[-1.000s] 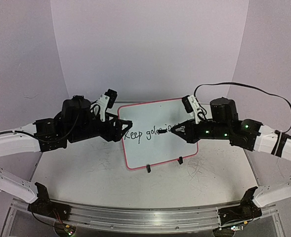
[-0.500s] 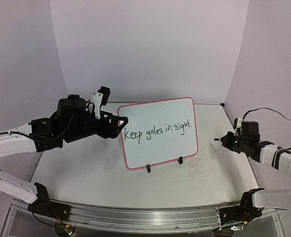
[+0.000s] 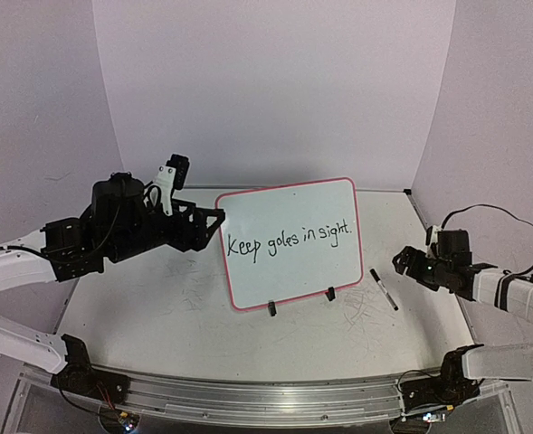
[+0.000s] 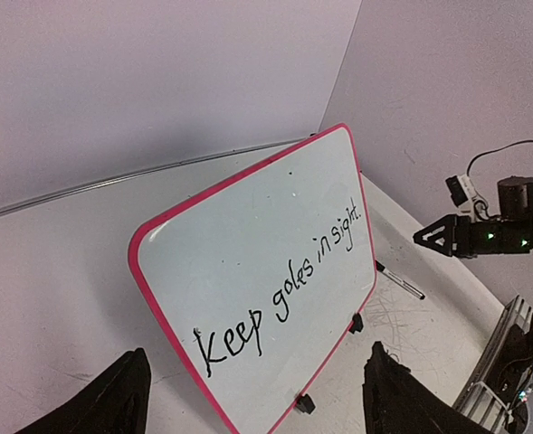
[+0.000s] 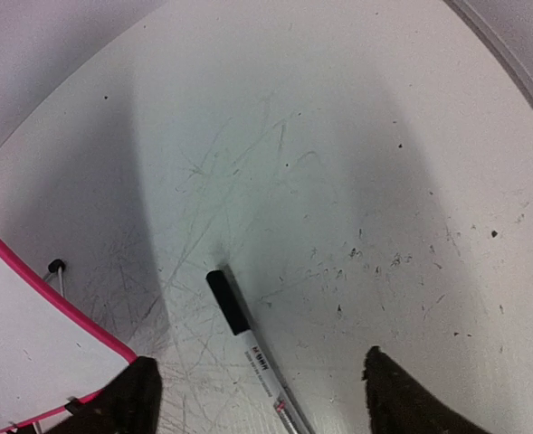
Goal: Write a sentence on the whiteboard
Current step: Put down the whiteboard marker at the center of the board, then reset both arms
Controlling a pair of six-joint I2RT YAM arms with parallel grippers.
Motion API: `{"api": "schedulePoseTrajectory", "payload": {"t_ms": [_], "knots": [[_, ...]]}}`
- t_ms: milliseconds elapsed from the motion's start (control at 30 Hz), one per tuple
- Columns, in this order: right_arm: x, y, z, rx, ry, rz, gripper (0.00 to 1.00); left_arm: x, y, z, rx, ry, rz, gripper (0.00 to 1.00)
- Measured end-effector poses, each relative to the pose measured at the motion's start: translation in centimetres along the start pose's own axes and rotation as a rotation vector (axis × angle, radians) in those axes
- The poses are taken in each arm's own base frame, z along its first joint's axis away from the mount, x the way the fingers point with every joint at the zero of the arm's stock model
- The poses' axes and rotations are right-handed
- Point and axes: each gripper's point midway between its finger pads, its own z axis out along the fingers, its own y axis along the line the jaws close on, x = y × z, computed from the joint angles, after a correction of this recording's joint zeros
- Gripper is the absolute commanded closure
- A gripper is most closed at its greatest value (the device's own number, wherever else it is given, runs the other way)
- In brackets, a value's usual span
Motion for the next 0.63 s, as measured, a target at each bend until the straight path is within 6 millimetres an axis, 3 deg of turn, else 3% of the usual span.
{"api": "schedulePoseTrajectory", "payload": {"t_ms": [167,267,333,433,533,633], "knots": [[-3.8,0.6,-3.8,0.037,-0.117,-0.019,0.02,-1.1,0.6,-0.6,-0.043,-0.008,0.040,0.13],[-8.5,2.6,-8.5,0.018,-0.259,-0.050,0.02,-4.3,0.7,-1.9,-0.069,-0.076,0.053,0.12],[-12.2,4.7,-12.9,-0.026,-0.386,-0.079,0.02,-7.4,0.7,-3.5,-0.077,-0.150,0.051,0.11],[-17.2,8.2,-21.4,-0.129,-0.607,-0.131,0.02,-12.3,0.7,-6.7,-0.085,-0.276,0.039,0.11],[-19.4,10.5,-28.2,-0.217,-0.765,-0.178,0.02,-16.2,0.9,-9.9,-0.091,-0.381,0.029,0.10],[-20.1,11.5,-32.9,-0.262,-0.866,-0.215,0.02,-18.5,1.2,-12.2,-0.105,-0.451,0.029,0.10]]}}
